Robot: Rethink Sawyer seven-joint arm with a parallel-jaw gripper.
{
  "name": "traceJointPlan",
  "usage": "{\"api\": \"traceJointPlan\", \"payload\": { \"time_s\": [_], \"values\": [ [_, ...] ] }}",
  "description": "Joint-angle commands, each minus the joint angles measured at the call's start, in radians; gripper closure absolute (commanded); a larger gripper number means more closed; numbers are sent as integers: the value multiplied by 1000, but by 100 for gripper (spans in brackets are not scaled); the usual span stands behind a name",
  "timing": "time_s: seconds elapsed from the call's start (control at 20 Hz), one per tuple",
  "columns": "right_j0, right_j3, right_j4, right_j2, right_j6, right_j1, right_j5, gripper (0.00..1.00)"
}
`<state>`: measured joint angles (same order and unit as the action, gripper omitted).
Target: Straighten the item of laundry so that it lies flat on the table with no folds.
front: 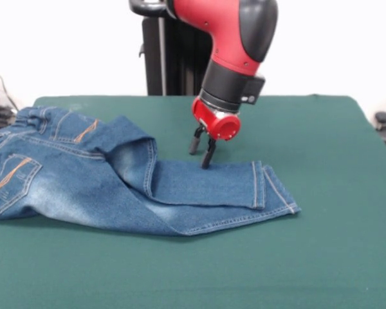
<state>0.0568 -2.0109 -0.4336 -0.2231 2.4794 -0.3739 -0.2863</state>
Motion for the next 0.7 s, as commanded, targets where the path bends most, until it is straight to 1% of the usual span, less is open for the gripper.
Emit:
{"api": "traceJointPlan", "payload": {
  "time_s": [0.05, 0.4, 0.45, 0.6, 0.7],
  "values": [
    [24, 96, -12, 76, 96, -1, 56, 0],
    [37, 114, -20, 54, 79, 11, 55, 0],
    [51, 116, -32, 42, 81, 16, 51, 100],
    [54, 105, -54, 48, 103, 6, 67, 100],
    [43, 96, -48, 67, 120, -1, 68, 100]
  ]
}}
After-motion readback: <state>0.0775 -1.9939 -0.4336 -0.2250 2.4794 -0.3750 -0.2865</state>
